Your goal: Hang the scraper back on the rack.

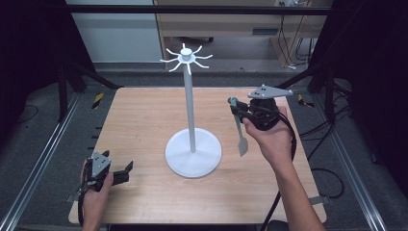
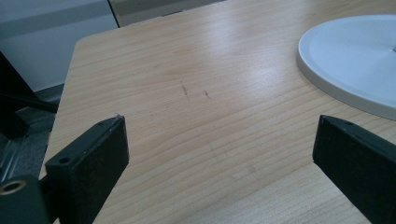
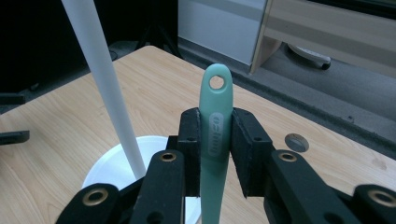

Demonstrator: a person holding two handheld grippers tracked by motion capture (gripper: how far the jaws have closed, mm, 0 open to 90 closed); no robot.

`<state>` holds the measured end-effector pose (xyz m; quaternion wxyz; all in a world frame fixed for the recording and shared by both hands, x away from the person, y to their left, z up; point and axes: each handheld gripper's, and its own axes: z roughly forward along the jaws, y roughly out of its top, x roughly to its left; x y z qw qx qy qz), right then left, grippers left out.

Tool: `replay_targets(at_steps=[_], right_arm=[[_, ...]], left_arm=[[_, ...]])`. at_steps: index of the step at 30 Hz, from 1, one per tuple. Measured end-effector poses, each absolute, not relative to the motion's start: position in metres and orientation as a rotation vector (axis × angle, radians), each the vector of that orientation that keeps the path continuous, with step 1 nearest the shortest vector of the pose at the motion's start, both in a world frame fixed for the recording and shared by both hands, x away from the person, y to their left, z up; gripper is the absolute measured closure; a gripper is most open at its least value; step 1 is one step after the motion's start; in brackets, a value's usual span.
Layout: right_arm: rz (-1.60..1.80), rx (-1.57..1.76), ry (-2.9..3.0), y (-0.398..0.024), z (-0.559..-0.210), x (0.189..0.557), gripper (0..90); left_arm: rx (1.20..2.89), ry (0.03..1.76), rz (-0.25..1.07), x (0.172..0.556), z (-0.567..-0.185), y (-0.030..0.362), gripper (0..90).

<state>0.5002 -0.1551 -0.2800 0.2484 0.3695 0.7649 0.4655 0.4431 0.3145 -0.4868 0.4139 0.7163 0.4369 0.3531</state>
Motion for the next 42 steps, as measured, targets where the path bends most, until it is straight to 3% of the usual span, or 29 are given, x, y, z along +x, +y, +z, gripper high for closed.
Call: replay_targets(at_steps=[42], right_arm=[[1.444, 0.828, 1.991, -0.121, -0.227, 0.472, 74.5]], left_arm=[[1.803, 1.099, 0.887, 0.443, -0.487, 0.314, 3.1]])
